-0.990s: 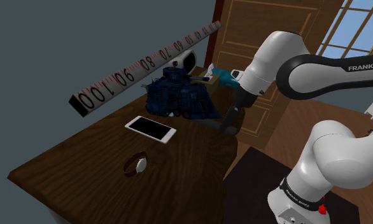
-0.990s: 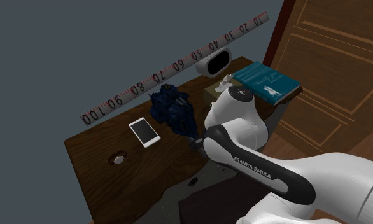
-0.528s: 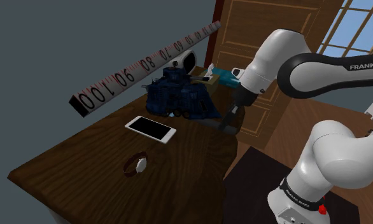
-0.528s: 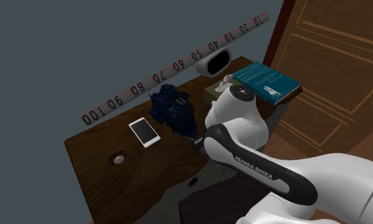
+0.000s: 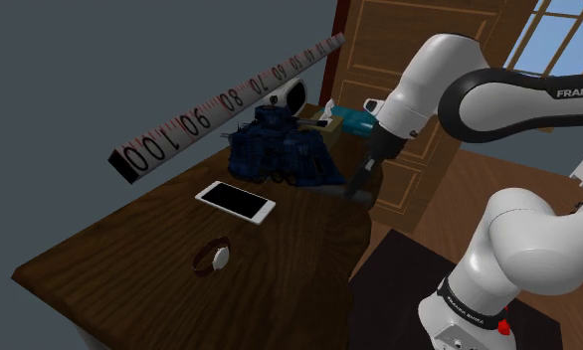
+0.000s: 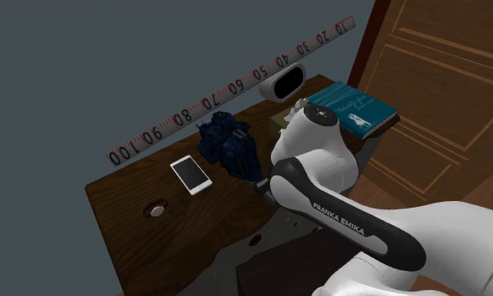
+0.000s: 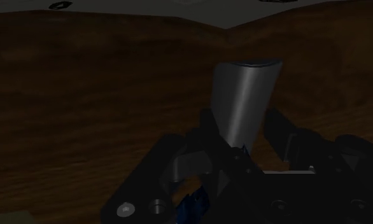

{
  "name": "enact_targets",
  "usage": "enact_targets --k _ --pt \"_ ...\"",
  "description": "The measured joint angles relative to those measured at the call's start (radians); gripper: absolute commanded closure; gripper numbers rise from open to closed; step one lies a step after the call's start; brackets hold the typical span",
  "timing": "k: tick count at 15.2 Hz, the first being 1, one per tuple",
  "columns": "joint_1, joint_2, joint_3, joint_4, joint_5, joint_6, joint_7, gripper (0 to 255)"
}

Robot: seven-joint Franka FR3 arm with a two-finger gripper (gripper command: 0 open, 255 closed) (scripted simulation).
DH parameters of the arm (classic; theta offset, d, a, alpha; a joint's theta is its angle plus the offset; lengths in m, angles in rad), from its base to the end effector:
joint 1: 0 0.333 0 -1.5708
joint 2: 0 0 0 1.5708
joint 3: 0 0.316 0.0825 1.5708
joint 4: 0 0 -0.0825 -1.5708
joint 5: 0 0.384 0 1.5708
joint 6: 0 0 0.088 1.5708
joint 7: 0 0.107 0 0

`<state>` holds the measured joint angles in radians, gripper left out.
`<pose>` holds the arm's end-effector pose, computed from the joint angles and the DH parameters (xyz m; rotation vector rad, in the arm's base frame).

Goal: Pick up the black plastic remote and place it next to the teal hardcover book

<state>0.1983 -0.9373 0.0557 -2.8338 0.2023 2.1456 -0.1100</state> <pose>0.2853 0.0817 0.4599 -2.9429 -0.3818 -0.3591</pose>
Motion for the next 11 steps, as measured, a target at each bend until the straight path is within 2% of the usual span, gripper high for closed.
enact_targets --k 11 --pt "-0.010 -0.009 -0.009 0.139 -0.020 -0.155 0.018 255"
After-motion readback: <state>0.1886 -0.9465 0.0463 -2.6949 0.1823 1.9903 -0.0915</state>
